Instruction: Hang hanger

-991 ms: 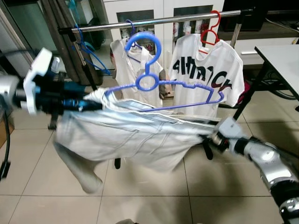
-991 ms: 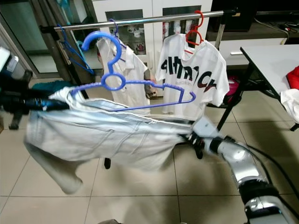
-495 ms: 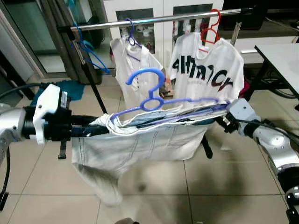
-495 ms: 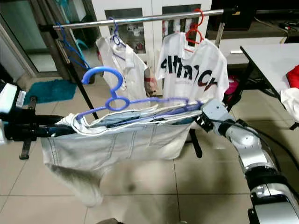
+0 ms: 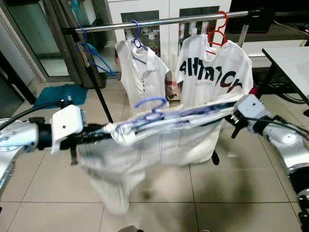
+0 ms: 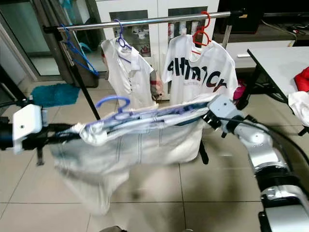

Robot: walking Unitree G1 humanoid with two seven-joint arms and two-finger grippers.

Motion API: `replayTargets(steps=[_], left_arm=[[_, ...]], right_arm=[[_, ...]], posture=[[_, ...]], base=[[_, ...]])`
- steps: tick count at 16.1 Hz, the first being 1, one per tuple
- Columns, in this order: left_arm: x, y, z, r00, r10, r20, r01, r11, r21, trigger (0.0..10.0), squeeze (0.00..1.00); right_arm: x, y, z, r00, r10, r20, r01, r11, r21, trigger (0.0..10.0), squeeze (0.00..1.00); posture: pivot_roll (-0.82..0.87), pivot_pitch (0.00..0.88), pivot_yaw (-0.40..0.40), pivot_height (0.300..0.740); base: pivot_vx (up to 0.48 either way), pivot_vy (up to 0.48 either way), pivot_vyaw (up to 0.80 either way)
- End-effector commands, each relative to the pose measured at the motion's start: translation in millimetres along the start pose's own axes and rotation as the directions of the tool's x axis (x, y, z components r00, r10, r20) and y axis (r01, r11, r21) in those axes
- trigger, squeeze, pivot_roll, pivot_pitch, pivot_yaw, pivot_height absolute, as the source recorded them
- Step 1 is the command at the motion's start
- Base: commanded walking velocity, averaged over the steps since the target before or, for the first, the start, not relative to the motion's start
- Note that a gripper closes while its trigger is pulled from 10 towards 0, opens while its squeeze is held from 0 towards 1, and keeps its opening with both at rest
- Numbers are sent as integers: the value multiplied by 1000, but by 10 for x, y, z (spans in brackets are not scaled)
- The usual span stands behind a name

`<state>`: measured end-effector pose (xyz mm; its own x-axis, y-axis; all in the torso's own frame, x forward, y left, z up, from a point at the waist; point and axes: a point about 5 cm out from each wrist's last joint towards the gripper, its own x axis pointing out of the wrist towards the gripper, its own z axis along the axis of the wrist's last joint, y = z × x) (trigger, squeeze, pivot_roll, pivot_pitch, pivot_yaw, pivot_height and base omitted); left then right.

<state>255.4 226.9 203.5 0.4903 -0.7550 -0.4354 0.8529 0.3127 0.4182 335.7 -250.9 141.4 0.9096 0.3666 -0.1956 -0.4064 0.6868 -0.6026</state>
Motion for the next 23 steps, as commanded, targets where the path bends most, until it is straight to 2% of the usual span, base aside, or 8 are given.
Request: replayTargets(steps=[1,3,5,9,14,16,19,23], left_arm=[[-133,121,-166,986,113,-121,-114,993,-6,0,0],[-95,189,-113,983,173,-54,-175,984,-22,0,0],[-17,124,-278,979,118,-167,-121,993,-4,0,0],[340,45,-464,969,9,-248,-15,1000,-21,0,0],[768,169,-544,950,64,-306,-59,998,26,0,0],[952,187,-494,960,97,-263,-96,995,19,0,0],[1228,325,-306,976,211,-55,-218,958,-189,0,0],[1278,501,-208,954,296,40,-275,923,-270,0,0]], right_arm=[[-135,-317,-16,992,-121,-28,122,993,5,0,0],[-135,-314,-13,993,-112,-29,112,994,-9,0,0],[-117,-303,56,995,-98,-7,98,994,-40,0,0],[-36,-244,270,999,-13,41,16,996,-89,0,0],[-53,-192,356,997,68,36,-64,992,-113,0,0],[-47,-170,382,996,80,36,-75,991,-114,0,0],[-45,-107,471,992,121,44,-114,984,-136,0,0],[-113,-143,568,992,116,57,-105,980,-168,0,0]], posture=[[-86,0,100,740],[-97,0,104,740],[-90,0,99,740],[-107,0,110,740],[-122,0,118,740],[-125,0,118,740],[-129,0,119,740],[-139,0,128,740]], base=[[0,0,0],[0,0,0],[0,0,0],[0,0,0],[0,0,0],[0,0,0],[0,0,0],[0,0,0]])
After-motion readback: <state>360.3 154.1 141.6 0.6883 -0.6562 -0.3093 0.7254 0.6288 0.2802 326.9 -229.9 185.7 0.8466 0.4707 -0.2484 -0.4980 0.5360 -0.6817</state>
